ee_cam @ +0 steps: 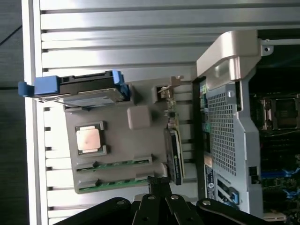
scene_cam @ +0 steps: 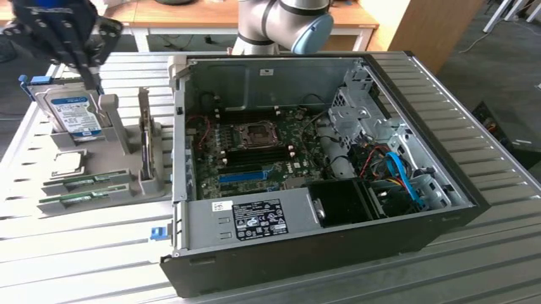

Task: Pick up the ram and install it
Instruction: 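Reach for the ram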

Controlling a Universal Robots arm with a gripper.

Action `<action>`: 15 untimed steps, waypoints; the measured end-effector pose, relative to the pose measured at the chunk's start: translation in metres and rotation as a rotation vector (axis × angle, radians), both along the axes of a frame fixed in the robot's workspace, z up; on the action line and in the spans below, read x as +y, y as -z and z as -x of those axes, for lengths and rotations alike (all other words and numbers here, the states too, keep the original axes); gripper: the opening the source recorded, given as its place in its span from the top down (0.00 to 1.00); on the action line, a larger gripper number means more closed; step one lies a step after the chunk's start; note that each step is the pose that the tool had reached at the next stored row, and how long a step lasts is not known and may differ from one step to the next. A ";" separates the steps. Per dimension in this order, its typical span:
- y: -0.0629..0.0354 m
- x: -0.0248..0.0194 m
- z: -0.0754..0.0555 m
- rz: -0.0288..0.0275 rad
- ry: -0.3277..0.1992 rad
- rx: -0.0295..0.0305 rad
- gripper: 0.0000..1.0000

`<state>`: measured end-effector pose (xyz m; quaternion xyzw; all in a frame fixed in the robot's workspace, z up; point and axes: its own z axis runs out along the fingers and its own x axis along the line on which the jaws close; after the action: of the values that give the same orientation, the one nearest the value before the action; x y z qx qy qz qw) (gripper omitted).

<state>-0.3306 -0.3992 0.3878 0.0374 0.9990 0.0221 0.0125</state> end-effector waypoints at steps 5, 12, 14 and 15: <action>0.0006 0.0000 0.022 0.0000 0.000 0.0000 0.89; 0.0011 0.0000 0.036 -0.0001 0.000 0.0000 0.89; 0.0011 0.0000 0.036 0.0000 0.000 0.0000 0.89; 0.0011 -0.0001 0.037 0.0000 0.000 0.0000 0.89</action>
<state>-0.3673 -0.3992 0.3867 0.0374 0.9990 0.0221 0.0125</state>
